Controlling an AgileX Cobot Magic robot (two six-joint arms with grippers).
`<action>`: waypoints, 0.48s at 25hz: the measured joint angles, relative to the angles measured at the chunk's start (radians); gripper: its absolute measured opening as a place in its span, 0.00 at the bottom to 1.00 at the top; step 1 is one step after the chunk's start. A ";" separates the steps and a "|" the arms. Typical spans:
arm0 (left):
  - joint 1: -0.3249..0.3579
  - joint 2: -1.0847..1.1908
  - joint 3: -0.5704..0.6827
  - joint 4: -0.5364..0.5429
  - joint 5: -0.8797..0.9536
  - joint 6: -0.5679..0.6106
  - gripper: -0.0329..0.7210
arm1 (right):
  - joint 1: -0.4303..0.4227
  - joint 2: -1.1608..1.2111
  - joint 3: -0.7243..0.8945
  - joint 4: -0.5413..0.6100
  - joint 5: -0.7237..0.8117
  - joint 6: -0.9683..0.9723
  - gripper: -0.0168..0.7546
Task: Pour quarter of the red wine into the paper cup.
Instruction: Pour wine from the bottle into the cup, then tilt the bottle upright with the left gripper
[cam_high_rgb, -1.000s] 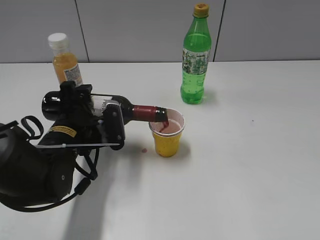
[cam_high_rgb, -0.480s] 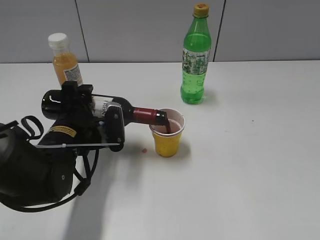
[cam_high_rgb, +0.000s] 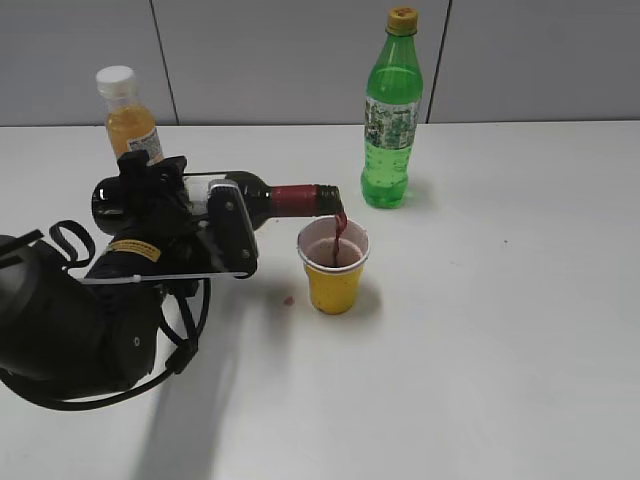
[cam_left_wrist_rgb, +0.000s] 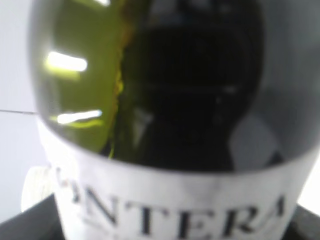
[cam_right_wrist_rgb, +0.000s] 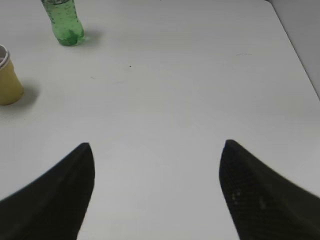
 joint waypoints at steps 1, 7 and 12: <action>0.000 0.000 0.000 0.000 0.000 -0.022 0.75 | 0.000 0.000 0.000 0.000 0.000 0.000 0.79; 0.000 0.000 0.000 0.023 0.000 -0.233 0.75 | 0.000 0.000 0.000 0.000 0.000 0.000 0.79; 0.000 0.001 0.000 0.081 0.006 -0.514 0.75 | 0.000 0.000 0.000 0.000 0.000 0.000 0.79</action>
